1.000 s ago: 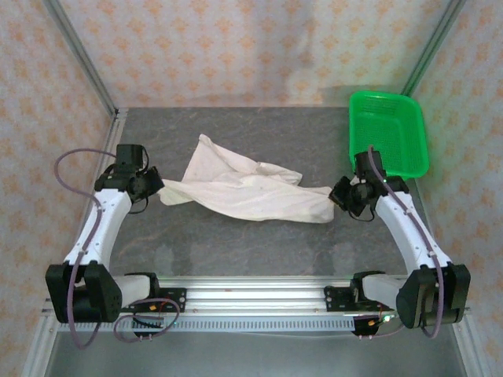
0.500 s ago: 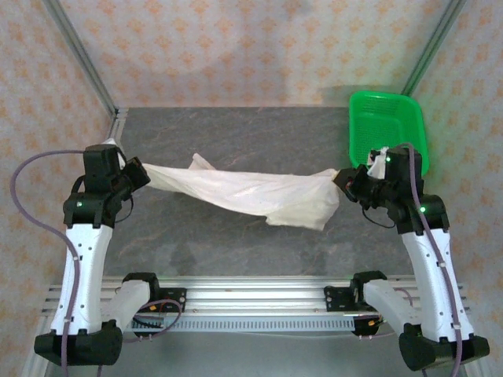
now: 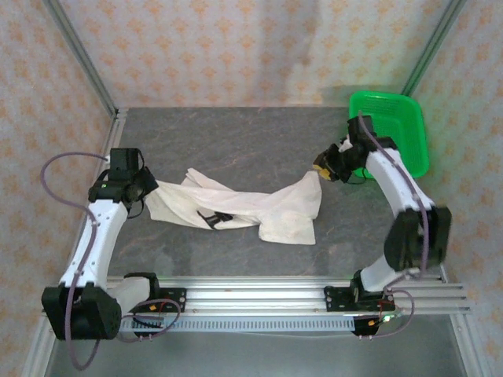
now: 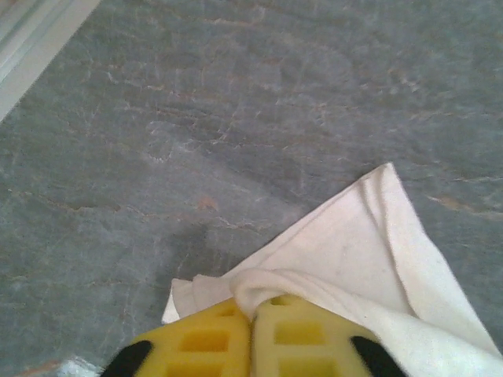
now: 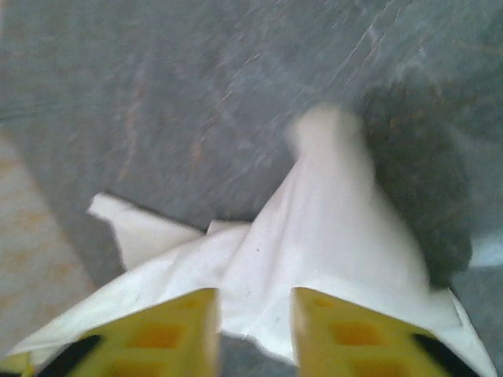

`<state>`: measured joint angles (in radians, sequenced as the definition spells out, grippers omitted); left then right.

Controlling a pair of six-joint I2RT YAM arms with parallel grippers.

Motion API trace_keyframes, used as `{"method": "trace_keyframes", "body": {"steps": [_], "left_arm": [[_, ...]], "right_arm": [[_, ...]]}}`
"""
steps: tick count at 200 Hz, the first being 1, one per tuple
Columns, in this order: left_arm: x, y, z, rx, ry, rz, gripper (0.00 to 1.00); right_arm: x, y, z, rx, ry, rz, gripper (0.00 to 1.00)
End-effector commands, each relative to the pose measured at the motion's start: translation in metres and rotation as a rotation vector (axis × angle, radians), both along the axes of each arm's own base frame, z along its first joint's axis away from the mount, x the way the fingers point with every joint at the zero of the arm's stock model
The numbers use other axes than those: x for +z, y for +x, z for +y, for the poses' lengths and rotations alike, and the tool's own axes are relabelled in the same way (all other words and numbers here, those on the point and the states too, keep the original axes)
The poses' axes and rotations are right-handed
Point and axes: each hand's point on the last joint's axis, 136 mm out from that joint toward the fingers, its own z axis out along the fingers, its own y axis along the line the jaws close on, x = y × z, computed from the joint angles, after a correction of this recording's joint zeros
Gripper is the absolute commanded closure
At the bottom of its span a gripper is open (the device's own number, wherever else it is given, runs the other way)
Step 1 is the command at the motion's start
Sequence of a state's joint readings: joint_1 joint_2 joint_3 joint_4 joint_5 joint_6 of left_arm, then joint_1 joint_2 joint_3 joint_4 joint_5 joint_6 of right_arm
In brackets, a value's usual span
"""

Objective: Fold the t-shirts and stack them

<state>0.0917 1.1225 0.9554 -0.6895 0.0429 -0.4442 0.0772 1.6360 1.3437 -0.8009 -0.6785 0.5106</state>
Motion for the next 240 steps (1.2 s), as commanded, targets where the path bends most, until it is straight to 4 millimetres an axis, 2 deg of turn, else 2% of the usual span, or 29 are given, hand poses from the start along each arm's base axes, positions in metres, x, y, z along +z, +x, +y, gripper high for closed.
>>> {"method": "trace_keyframes", "body": {"steps": [1, 11, 21, 27, 35, 40, 56, 77, 91, 103, 125, 153, 185, 240], "left_arm": [[-0.014, 0.014, 0.008, 0.033, 0.031, 0.007, 0.62], [-0.01, 0.017, 0.008, 0.041, 0.02, 0.007, 0.47], [0.001, 0.019, 0.008, 0.049, 0.016, -0.017, 0.36], [0.008, 0.019, 0.01, 0.06, 0.021, -0.032, 0.29], [0.016, 0.016, 0.013, 0.082, 0.027, -0.041, 0.19], [0.021, 0.014, 0.015, 0.093, 0.025, -0.046, 0.16], [0.03, 0.008, 0.014, 0.102, 0.001, -0.05, 0.12], [0.032, 0.0, 0.004, 0.104, -0.075, -0.063, 0.1], [0.026, 0.0, -0.006, 0.09, -0.138, -0.07, 0.09], [0.017, -0.001, -0.01, 0.089, -0.17, -0.059, 0.09], [0.0, 0.003, -0.015, 0.09, -0.217, -0.032, 0.09], [-0.007, 0.009, -0.018, 0.081, -0.24, -0.021, 0.09], [-0.016, 0.002, -0.015, 0.086, -0.238, 0.013, 0.09], [-0.029, -0.012, -0.003, 0.136, -0.246, 0.028, 0.1]], "right_arm": [[-0.001, 0.046, -0.011, 0.021, -0.069, -0.092, 0.51], [0.017, 0.055, -0.013, 0.011, -0.079, -0.143, 0.45], [0.036, 0.05, -0.013, 0.014, -0.081, -0.189, 0.39], [0.044, 0.04, -0.017, 0.012, -0.101, -0.197, 0.36], [0.046, 0.02, -0.024, 0.005, -0.139, -0.163, 0.34], [0.045, 0.003, -0.027, 0.001, -0.153, -0.131, 0.34], [0.033, -0.055, -0.028, -0.009, -0.149, -0.029, 0.34], [-0.001, -0.132, -0.024, -0.04, -0.106, 0.094, 0.36], [-0.023, -0.168, -0.02, -0.065, -0.061, 0.146, 0.39], [-0.043, -0.186, -0.015, -0.077, -0.034, 0.183, 0.43], [-0.07, -0.195, 0.0, -0.045, -0.005, 0.219, 0.47], [-0.1, -0.195, 0.012, 0.016, -0.034, 0.271, 0.51], [-0.116, -0.187, 0.019, 0.028, -0.048, 0.281, 0.53], [-0.136, -0.186, 0.019, 0.044, -0.092, 0.33, 0.59]]}}
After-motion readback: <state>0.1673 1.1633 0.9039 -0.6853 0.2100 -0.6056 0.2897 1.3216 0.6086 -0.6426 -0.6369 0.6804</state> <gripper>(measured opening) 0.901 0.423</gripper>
